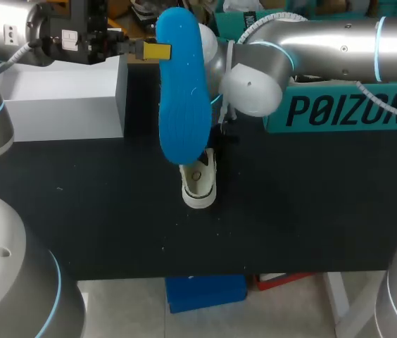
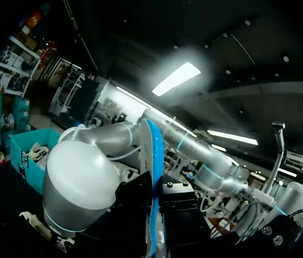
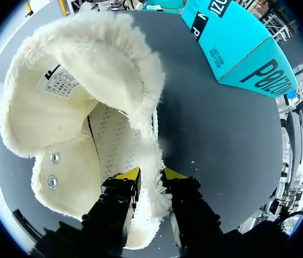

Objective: Take the shoe out of the shoebox, open the shoe tongue, remove and reinsert the insole, then place the shoe into the shoebox

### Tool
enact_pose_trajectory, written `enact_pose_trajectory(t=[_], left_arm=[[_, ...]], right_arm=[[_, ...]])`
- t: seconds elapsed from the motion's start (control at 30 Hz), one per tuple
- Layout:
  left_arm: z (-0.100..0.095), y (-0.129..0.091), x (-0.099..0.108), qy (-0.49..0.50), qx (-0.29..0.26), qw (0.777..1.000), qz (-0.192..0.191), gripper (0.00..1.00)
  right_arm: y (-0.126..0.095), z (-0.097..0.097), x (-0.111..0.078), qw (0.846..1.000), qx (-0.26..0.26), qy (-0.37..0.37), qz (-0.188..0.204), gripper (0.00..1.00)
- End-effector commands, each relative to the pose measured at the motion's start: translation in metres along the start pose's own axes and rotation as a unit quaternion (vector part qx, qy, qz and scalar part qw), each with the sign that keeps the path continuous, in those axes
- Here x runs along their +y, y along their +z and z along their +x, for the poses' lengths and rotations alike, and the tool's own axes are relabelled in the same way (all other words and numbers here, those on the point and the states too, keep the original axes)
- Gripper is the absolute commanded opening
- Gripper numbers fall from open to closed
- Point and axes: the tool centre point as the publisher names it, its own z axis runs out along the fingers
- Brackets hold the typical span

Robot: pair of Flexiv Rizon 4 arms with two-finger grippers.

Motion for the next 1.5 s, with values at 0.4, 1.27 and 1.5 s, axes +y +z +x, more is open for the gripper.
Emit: enact_pose_trajectory(t=[0.4,1.27,1.5], left_arm=[[0.0,0.001,0.001,0.0,-0.002,1.0,0.001,0.0],[0.0,0.001,0.001,0.0,-0.002,1.0,0.001,0.0],[0.0,0.001,0.001,0.0,-0.002,1.0,0.001,0.0]], right_arm=[[-0.037,-0.029,0.007,0.994,0.103,0.036,-0.008,1.0],[-0.09,-0.045,0.011,0.939,0.345,0.01,0.002,1.0],[-0.091,-0.049,0.008,0.929,0.37,0.024,-0.002,1.0]])
